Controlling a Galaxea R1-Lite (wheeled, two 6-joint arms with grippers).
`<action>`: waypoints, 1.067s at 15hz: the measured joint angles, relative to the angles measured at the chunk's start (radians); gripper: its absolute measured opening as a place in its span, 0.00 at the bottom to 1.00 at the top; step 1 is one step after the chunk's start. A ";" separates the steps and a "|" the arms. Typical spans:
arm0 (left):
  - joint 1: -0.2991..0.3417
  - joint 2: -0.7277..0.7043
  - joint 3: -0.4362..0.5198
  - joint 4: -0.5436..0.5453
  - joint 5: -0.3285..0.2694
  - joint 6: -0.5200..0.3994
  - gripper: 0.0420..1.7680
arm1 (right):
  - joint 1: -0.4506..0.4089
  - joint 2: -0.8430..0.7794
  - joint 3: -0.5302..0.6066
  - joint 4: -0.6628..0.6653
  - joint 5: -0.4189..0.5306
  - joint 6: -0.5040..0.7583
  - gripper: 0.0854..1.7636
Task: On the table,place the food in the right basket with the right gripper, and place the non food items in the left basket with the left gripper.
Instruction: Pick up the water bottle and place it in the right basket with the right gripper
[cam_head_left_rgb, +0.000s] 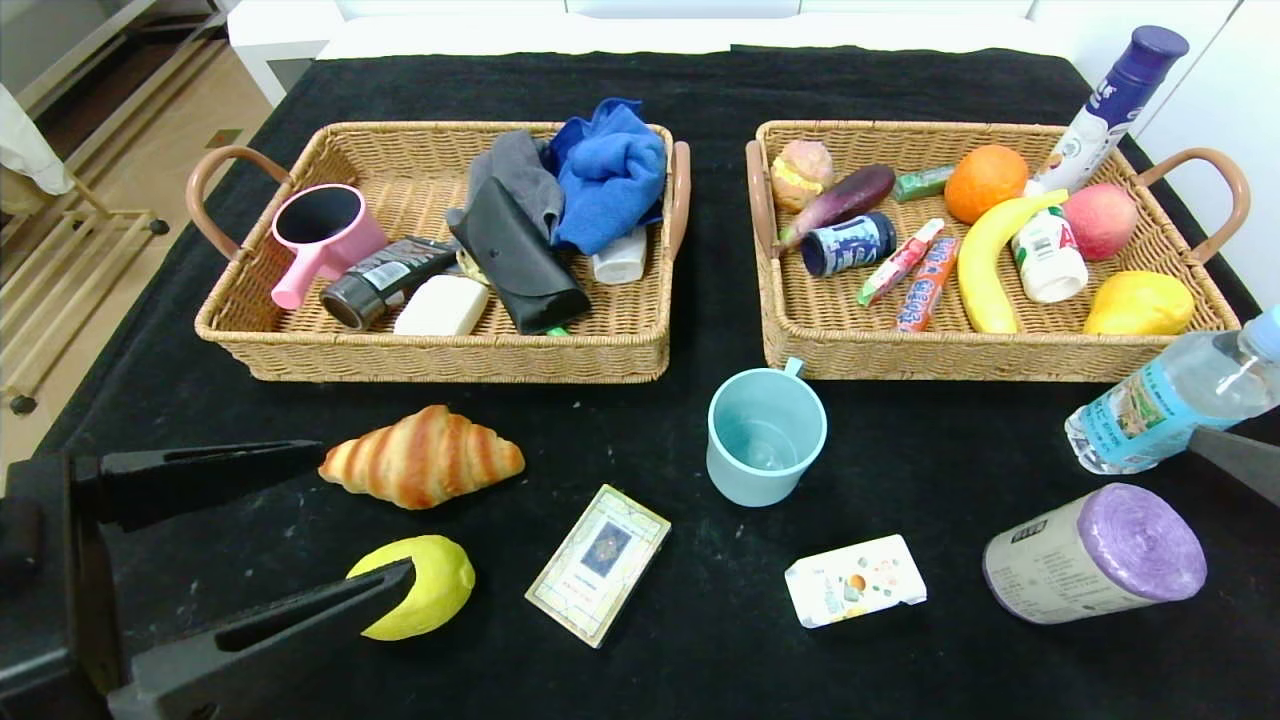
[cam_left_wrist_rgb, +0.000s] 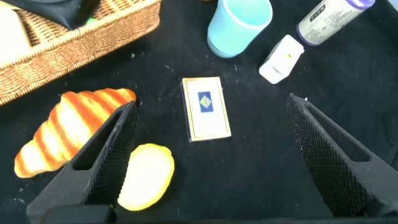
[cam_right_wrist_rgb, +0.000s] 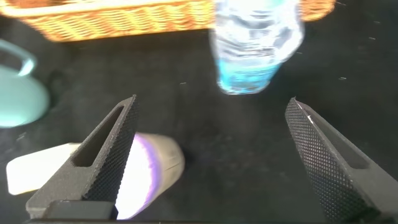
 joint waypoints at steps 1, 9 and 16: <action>0.000 0.001 0.000 0.000 0.001 0.000 0.97 | -0.013 0.008 0.000 -0.003 0.002 0.000 0.97; 0.000 0.002 0.003 -0.002 0.001 0.000 0.97 | -0.060 0.099 -0.014 -0.095 0.002 -0.021 0.97; 0.000 0.000 0.002 -0.001 0.001 0.016 0.97 | -0.087 0.182 -0.004 -0.221 0.002 -0.027 0.97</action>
